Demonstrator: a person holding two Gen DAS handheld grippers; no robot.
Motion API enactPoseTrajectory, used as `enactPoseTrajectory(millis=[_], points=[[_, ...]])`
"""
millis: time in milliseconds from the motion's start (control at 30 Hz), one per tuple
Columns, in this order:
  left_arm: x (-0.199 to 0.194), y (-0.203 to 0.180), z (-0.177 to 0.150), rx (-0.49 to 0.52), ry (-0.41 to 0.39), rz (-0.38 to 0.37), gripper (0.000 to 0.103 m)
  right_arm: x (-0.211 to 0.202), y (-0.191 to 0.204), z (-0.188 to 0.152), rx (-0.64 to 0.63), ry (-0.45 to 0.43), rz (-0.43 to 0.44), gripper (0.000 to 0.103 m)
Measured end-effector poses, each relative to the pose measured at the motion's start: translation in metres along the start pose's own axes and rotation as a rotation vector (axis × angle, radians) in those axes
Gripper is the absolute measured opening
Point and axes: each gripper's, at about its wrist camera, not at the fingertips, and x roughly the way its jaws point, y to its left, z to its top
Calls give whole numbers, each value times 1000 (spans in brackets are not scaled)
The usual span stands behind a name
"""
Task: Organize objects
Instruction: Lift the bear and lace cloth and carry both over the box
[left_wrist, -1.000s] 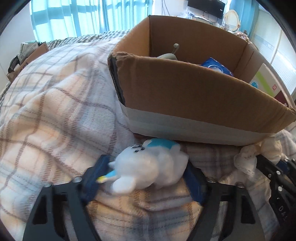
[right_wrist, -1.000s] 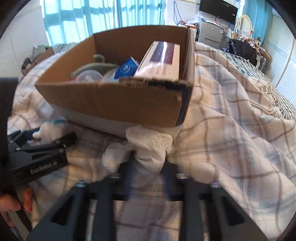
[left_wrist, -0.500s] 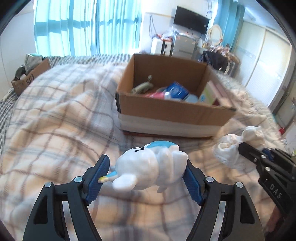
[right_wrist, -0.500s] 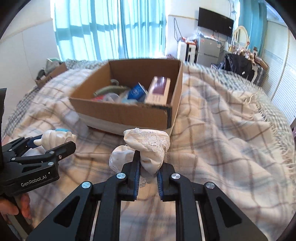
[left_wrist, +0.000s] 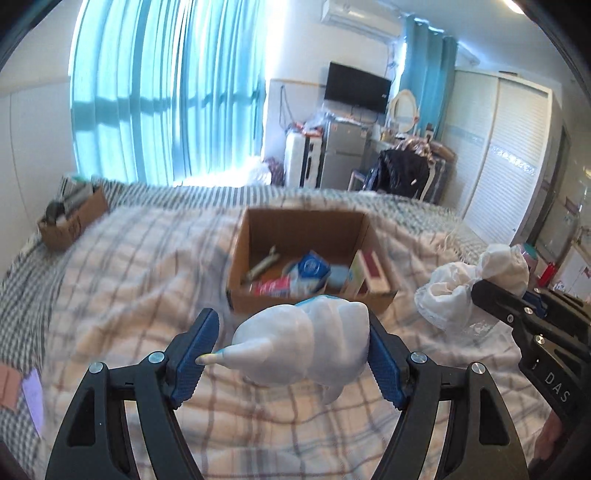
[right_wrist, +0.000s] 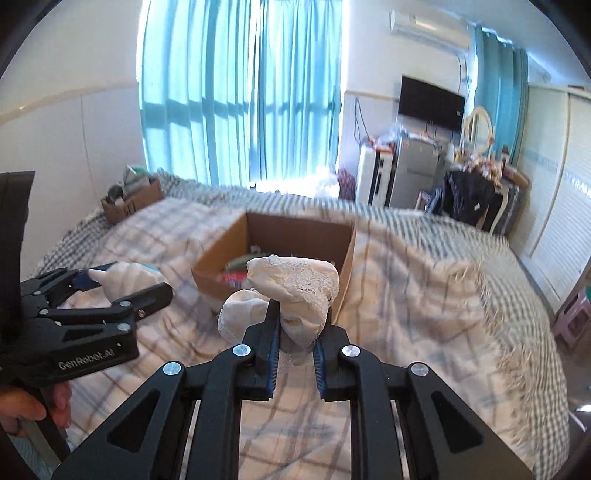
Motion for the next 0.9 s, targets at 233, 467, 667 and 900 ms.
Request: enactPoseTrajectory(millis=[233, 467, 667, 900], points=[[9, 0, 39, 23, -46, -4, 79, 2, -5, 47, -12, -64, 27, 15], [45, 10, 73, 27, -57, 9, 79, 47, -14, 92, -11, -76, 48, 15], [94, 14, 89, 51, -36, 24, 79, 110, -23, 110, -2, -27, 56, 15], [161, 13, 79, 77, 34, 24, 79, 199, -29, 107, 12, 82, 78, 15]])
